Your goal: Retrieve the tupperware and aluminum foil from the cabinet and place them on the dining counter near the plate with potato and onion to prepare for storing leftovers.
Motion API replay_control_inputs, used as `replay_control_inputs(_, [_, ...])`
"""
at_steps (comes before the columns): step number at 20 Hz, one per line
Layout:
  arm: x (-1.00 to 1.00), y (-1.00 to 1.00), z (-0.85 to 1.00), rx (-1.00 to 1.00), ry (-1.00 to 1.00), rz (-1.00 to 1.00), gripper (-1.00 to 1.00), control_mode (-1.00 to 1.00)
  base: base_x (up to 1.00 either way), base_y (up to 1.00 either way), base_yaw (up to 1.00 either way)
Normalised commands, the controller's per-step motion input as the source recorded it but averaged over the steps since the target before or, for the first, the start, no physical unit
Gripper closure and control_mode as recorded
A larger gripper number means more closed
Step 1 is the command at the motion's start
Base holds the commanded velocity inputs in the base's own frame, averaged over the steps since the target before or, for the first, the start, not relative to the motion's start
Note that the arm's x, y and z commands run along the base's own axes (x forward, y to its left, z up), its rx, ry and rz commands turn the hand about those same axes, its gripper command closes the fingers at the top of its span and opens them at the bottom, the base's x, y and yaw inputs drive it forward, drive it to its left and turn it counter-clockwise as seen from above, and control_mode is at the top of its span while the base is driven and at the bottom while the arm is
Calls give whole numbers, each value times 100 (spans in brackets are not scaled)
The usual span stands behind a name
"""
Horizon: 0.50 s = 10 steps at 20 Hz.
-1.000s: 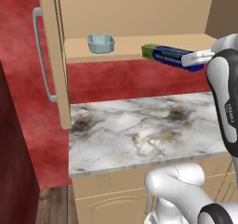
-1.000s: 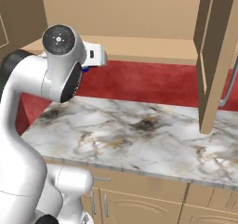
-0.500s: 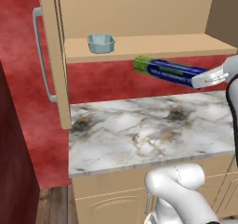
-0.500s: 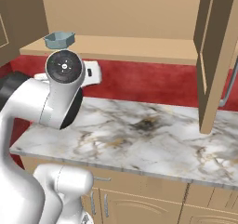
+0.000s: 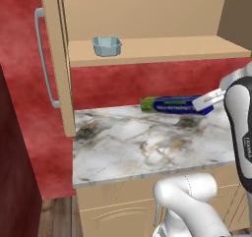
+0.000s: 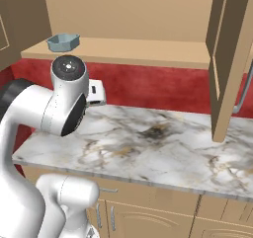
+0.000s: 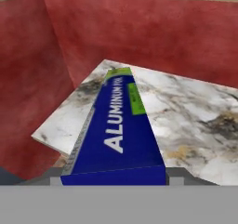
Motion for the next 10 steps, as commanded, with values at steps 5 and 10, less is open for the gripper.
replay_control_inputs(5, [0, 0, -24, -2, 0, 0, 100, 100, 0, 0, 0])
replay_control_inputs(10, [0, 0, 0, 0, 0, 0, 100, 100, -71, 0, -16])
